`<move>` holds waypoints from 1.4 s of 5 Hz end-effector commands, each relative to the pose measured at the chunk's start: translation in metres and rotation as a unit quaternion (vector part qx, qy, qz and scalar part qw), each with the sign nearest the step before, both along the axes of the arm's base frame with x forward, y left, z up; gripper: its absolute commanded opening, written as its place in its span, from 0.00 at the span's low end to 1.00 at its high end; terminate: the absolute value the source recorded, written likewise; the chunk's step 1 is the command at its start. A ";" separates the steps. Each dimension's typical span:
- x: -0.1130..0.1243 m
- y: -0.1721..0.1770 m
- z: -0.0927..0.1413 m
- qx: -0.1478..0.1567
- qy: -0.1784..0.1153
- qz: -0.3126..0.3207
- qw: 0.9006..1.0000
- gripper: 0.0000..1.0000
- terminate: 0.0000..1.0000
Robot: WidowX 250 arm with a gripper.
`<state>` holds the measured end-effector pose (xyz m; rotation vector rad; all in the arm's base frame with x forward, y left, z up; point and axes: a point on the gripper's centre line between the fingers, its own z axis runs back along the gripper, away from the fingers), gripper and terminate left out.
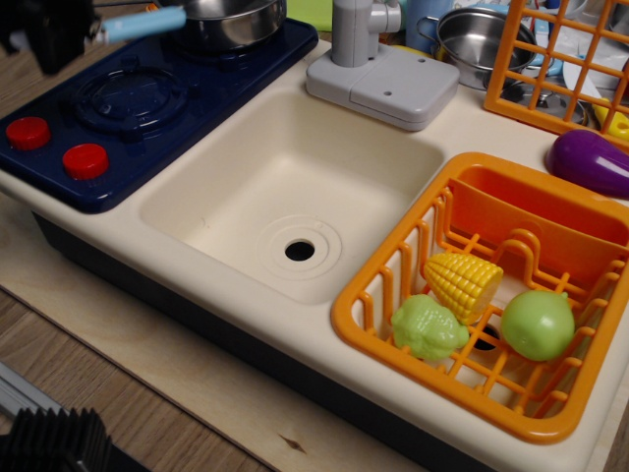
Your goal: Put spoon into pan
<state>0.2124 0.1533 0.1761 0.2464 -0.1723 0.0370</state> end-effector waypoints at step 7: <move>0.102 0.029 0.015 0.019 -0.069 -0.184 0.980 1.00 1.00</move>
